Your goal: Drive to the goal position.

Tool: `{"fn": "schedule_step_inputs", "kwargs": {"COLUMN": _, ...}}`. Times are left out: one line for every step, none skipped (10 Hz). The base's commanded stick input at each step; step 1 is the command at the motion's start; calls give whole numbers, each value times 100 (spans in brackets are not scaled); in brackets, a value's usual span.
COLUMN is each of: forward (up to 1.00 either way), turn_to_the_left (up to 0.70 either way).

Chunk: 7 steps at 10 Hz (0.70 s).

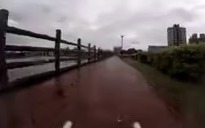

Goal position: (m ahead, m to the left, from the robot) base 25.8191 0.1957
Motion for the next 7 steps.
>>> {"fn": "schedule_step_inputs", "kwargs": {"forward": 70, "turn_to_the_left": -35}}
{"fn": "schedule_step_inputs", "kwargs": {"forward": 70, "turn_to_the_left": -35}}
{"fn": "schedule_step_inputs", "kwargs": {"forward": 70, "turn_to_the_left": -24}}
{"fn": "schedule_step_inputs", "kwargs": {"forward": 70, "turn_to_the_left": -11}}
{"fn": "schedule_step_inputs", "kwargs": {"forward": 70, "turn_to_the_left": 0}}
{"fn": "schedule_step_inputs", "kwargs": {"forward": 70, "turn_to_the_left": 0}}
{"fn": "schedule_step_inputs", "kwargs": {"forward": 70, "turn_to_the_left": 0}}
